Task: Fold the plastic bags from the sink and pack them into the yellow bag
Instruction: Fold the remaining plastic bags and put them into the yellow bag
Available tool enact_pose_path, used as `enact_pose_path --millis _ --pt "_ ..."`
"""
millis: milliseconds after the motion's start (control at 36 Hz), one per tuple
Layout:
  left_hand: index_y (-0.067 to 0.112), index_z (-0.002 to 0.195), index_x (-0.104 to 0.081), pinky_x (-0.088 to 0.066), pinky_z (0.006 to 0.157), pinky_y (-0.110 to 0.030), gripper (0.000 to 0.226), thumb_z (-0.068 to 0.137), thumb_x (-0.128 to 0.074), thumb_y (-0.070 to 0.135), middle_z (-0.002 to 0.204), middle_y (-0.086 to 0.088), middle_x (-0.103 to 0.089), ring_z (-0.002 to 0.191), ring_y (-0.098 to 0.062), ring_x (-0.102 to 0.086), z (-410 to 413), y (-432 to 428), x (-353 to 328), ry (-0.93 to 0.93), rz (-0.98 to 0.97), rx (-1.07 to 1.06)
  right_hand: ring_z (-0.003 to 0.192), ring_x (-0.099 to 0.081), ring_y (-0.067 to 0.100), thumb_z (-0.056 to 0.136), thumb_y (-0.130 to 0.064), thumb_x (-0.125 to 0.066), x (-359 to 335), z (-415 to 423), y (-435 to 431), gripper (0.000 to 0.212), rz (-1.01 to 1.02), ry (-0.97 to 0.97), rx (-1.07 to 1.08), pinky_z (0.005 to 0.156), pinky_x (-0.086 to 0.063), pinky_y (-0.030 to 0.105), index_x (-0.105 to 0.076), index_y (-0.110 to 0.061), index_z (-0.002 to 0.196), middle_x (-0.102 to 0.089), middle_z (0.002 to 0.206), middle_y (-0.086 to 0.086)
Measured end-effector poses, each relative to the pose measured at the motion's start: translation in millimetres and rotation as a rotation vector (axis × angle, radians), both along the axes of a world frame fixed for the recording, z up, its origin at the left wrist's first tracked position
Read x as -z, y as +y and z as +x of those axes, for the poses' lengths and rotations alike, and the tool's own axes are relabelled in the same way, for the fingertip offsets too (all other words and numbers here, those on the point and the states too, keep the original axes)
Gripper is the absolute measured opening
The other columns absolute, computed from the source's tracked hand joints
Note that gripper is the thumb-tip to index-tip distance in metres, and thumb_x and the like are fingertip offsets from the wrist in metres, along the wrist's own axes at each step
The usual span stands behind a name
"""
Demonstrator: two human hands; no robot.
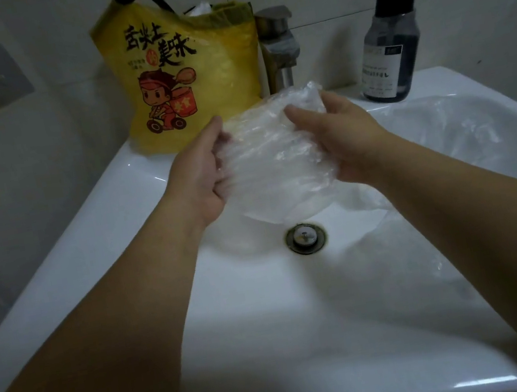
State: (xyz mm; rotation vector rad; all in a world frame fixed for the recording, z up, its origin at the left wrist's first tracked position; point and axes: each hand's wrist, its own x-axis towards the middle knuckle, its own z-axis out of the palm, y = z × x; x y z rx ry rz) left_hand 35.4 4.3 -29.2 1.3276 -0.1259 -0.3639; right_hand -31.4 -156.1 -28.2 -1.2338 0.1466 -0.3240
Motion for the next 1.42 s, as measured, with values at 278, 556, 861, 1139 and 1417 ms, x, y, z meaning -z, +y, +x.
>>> enact_pose_path --millis 278,556,861,1139,1417 --pt "0.025 0.111 -0.061 -0.053 0.09 -0.041 0.046 0.082 -0.062 0.06 0.109 -0.001 -0.068 0.102 -0.019 -0.065 14.7 17.1 6.2 0.077 0.035 0.037 0.089 -0.069 0.024 0.093 -0.033 -0.058 0.9 4.0 -7.5 0.053 -0.015 0.184 -0.066 0.068 -0.056 0.032 -0.04 -0.022 0.141 -0.063 0.124 0.011" --pt "0.011 0.11 -0.059 -0.054 0.053 -0.019 0.025 0.09 -0.064 0.025 0.092 0.001 -0.065 0.067 -0.005 -0.064 8.6 10.6 8.7 0.057 -0.014 0.128 0.085 -0.068 0.023 0.094 -0.005 -0.052 -1.0 -9.4 -15.7 0.023 0.119 0.154 -0.084 0.071 -0.058 0.033 -0.056 -0.011 0.116 -0.068 0.102 0.012" --pt "0.022 0.087 -0.066 -0.047 0.089 -0.031 0.027 0.089 -0.062 0.049 0.088 0.003 -0.06 0.089 -0.015 -0.055 -4.5 14.1 9.8 -0.054 0.207 0.129 0.096 -0.069 0.028 0.089 -0.039 -0.064 -1.8 -22.4 -15.1 0.039 0.067 0.247 0.172 0.081 -0.058 0.04 -0.059 -0.009 0.113 -0.07 0.11 0.012" --pt "0.017 0.084 -0.053 -0.046 0.057 -0.024 0.017 0.099 -0.048 0.009 0.058 0.005 -0.059 0.059 -0.009 -0.053 -7.8 13.0 4.6 -0.009 0.015 -0.018 0.044 -0.049 0.014 0.09 -0.006 -0.053 -3.8 -30.2 -3.7 0.014 0.103 0.303 0.234 0.047 -0.044 0.021 -0.051 -0.008 0.076 -0.048 0.056 0.004" --pt "0.018 0.082 -0.059 -0.038 0.061 -0.026 0.031 0.096 -0.04 -0.002 0.067 0.002 -0.052 0.06 -0.01 -0.046 -7.1 18.5 2.0 -0.104 0.034 0.019 0.088 -0.065 0.021 0.096 -0.006 -0.049 -6.9 -31.9 -6.4 0.02 0.153 0.141 0.057 0.07 -0.055 0.031 -0.06 -0.016 0.11 -0.065 0.104 0.007"
